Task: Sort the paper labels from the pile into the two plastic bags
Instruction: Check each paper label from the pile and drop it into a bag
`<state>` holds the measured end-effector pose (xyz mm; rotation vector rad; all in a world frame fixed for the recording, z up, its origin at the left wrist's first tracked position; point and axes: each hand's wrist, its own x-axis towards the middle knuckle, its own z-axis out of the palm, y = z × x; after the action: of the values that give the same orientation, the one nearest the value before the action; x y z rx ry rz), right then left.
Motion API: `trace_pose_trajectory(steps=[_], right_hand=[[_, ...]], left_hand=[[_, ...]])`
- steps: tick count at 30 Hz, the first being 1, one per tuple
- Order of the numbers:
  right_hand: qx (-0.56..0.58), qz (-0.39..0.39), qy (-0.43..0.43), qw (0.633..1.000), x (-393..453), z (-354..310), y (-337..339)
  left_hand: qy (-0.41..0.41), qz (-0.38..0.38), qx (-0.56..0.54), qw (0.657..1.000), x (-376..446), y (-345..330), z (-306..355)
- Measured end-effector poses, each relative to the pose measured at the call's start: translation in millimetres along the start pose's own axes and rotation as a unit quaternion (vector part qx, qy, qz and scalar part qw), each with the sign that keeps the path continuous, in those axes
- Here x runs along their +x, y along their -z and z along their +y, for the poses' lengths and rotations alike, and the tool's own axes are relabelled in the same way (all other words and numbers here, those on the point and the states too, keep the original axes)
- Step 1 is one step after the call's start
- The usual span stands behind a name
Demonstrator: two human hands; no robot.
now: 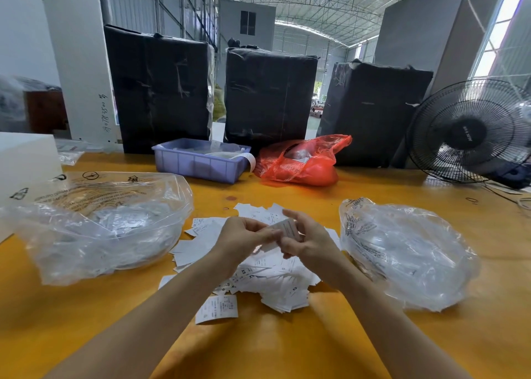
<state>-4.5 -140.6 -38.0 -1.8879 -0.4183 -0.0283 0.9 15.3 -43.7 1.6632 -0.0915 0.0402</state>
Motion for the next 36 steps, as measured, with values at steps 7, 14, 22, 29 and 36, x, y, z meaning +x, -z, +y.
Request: trace_pose_trajectory(steps=[7, 14, 22, 29, 36], right_hand=[[-0.001, 0.132, 0.048, 0.99, 5.2, 6.9, 3.4], [-0.028, 0.043, 0.085, 0.995, 3.1, 5.5, -2.6], [-0.01, 0.041, 0.066, 0.997, 2.8, 8.7, -7.6], [-0.001, 0.063, 0.05, 0.997, 1.3, 6.6, -2.9], [0.021, 0.091, 0.048, 0.995, 0.8, 4.0, -1.4]], left_hand=[[0.021, 0.025, -0.074, 0.997, 0.0, -2.6, -1.4], [0.007, 0.084, -0.098, 0.992, 0.2, -3.9, -1.6], [0.067, 0.071, -0.177, 0.979, 1.2, -1.5, 2.8], [0.094, 0.044, -0.134, 0.986, 2.1, 2.2, 0.6], [0.088, 0.051, -0.143, 0.985, 3.5, -0.1, 1.4]])
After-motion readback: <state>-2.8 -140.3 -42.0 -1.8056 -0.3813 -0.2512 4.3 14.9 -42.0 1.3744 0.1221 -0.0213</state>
